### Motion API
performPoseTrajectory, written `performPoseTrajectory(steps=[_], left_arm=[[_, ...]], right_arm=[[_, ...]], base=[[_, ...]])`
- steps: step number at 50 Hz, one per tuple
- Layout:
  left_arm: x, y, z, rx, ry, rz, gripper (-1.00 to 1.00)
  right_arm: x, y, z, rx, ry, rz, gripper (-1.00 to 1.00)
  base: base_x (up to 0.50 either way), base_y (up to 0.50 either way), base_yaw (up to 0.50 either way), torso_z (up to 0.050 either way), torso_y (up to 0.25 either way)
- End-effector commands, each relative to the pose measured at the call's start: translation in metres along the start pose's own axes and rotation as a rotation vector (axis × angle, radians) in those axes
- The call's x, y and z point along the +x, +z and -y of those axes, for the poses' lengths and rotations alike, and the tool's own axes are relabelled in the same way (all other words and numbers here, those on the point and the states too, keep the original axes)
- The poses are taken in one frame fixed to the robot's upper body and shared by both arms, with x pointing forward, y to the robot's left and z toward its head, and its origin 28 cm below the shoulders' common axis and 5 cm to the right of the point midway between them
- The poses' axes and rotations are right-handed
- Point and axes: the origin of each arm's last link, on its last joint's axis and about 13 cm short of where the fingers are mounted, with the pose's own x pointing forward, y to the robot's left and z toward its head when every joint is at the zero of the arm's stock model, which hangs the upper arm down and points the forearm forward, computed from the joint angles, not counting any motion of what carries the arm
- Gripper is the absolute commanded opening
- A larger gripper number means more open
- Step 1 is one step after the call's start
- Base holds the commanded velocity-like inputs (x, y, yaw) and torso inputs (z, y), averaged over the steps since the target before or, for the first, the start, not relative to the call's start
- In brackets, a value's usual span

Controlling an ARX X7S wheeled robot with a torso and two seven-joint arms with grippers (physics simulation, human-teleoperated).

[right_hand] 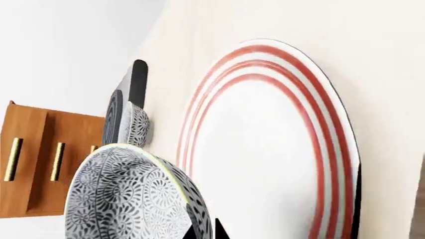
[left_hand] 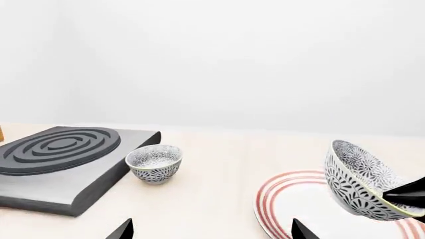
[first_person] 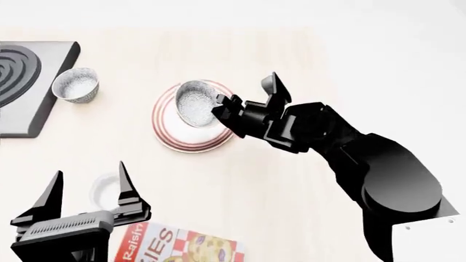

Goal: Pick the akita bowl next to the cookies box and place it on the plate.

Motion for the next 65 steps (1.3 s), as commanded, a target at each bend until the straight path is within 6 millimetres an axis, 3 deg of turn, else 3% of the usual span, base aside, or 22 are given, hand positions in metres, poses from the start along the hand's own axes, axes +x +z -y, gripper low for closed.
performPoseTrajectory(steps=[1, 11, 21, 22, 36, 37, 39, 54, 56, 57, 58, 60, 62, 63, 65], left_arm=[[-0.003, 0.002, 0.000, -0.010, -0.011, 0.004, 1.00], [-0.006, -0.001, 0.000, -0.019, -0.021, -0.015, 1.00], [-0.009, 0.000, 0.002, -0.027, -0.002, -0.016, 1.00], [-0.009, 0.000, 0.002, -0.026, 0.002, -0.016, 1.00], [-0.014, 0.000, 0.008, -0.025, -0.001, -0.017, 1.00], [-0.014, 0.000, 0.008, -0.024, -0.006, -0.017, 1.00], [-0.014, -0.001, 0.008, -0.024, -0.011, -0.019, 1.00], [-0.008, 0.006, 0.009, 0.006, -0.063, 0.006, 1.00], [-0.006, 0.008, 0.008, 0.005, -0.075, 0.015, 1.00], [-0.005, 0.009, 0.008, 0.001, -0.079, 0.019, 1.00], [-0.003, 0.010, 0.008, -0.001, -0.085, 0.021, 1.00], [-0.001, 0.010, 0.008, 0.002, -0.094, 0.023, 1.00], [0.001, 0.010, 0.008, 0.003, -0.101, 0.026, 1.00], [0.003, 0.010, 0.008, 0.004, -0.107, 0.029, 1.00], [0.006, 0.010, 0.008, 0.004, -0.112, 0.029, 1.00]], right_arm=[[0.008, -0.003, -0.010, 0.039, 0.038, 0.025, -1.00], [0.009, 0.002, -0.015, 0.016, -0.067, 0.058, -1.00], [0.009, 0.002, -0.015, 0.016, -0.067, 0.058, -1.00], [0.009, 0.002, -0.015, 0.016, -0.067, 0.058, 1.00], [0.009, 0.002, -0.015, 0.016, -0.067, 0.058, 1.00], [0.007, 0.004, -0.016, -0.117, -0.139, 0.019, 1.00], [0.006, 0.007, -0.014, -0.189, -0.151, 0.004, 1.00], [-0.003, 0.021, -0.008, -0.355, -0.155, 0.005, 1.00], [-0.010, 0.025, -0.004, -0.414, -0.151, 0.019, 1.00], [-0.028, 0.036, 0.002, -0.429, -0.208, 0.105, 1.00], [-0.058, 0.053, 0.013, -0.468, -0.306, 0.235, 1.00], [-0.067, 0.031, 0.005, -0.510, -0.258, 0.193, 1.00], [-0.075, -0.004, -0.012, -0.541, -0.156, 0.107, 1.00], [-0.088, -0.016, -0.016, -0.571, -0.137, 0.113, 1.00], [-0.102, -0.023, -0.020, -0.590, -0.132, 0.139, 1.00]], base=[[0.00, 0.00, 0.00, 0.016, -0.234], [0.00, 0.00, 0.00, 0.005, -0.055], [0.00, 0.00, 0.00, 0.000, 0.000], [0.00, 0.00, 0.00, 0.000, 0.000], [0.00, 0.00, 0.00, 0.000, 0.000], [0.00, 0.00, 0.00, 0.000, 0.000], [0.00, 0.00, 0.00, 0.000, 0.000], [0.00, 0.00, 0.00, 0.000, 0.000], [0.00, 0.00, 0.00, 0.000, 0.000], [0.00, 0.00, 0.00, 0.000, 0.000], [0.00, 0.00, 0.00, 0.000, 0.000], [0.00, 0.00, 0.00, 0.000, 0.000], [0.00, 0.00, 0.00, 0.000, 0.000], [0.00, 0.00, 0.00, 0.000, 0.000], [0.00, 0.00, 0.00, 0.000, 0.000]])
